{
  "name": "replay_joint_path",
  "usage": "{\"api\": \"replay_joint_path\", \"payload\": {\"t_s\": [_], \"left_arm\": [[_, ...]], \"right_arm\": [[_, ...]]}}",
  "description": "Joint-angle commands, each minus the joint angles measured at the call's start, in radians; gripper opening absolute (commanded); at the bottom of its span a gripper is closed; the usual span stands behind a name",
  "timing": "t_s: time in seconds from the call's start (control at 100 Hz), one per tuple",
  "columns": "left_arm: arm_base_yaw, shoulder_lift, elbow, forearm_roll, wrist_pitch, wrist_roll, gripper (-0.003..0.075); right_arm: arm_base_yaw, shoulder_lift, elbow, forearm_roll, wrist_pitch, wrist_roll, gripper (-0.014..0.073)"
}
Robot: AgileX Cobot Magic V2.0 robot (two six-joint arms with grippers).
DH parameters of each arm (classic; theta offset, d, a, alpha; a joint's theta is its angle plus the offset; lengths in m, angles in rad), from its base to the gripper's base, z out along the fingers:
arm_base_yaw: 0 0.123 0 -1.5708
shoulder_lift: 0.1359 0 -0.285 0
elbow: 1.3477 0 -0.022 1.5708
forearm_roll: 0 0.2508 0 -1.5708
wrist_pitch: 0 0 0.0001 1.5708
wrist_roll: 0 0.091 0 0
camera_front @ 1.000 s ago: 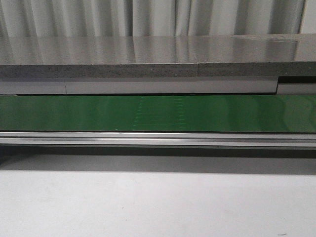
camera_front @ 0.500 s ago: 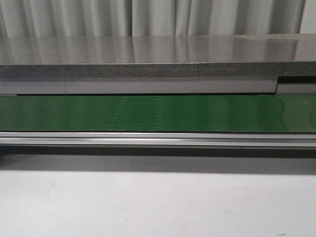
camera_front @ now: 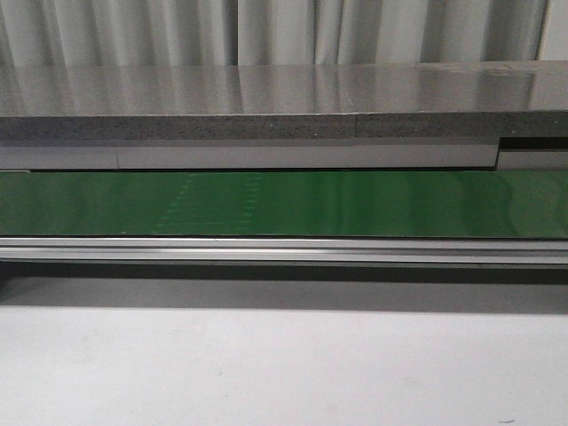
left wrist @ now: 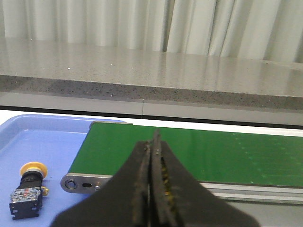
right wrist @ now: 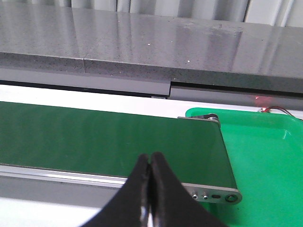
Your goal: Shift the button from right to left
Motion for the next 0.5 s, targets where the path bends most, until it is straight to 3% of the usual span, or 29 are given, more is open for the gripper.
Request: {"api": "replay_joint_path", "payload": {"t_s": [0.0,0.49], "left_arm": [[0.001,-0.028,0.044,-0.001,-0.072,-0.001,-0.002],[0.001,-0.028,0.044,-0.001,-0.072,-0.001,-0.002]], "right_arm": [[-0.001,0.013,-0.026,0.001,-0.082,-0.003,-0.0067],[-0.001,0.013,-0.017,0.002,-0.086,-0.005,-0.0067]]}}
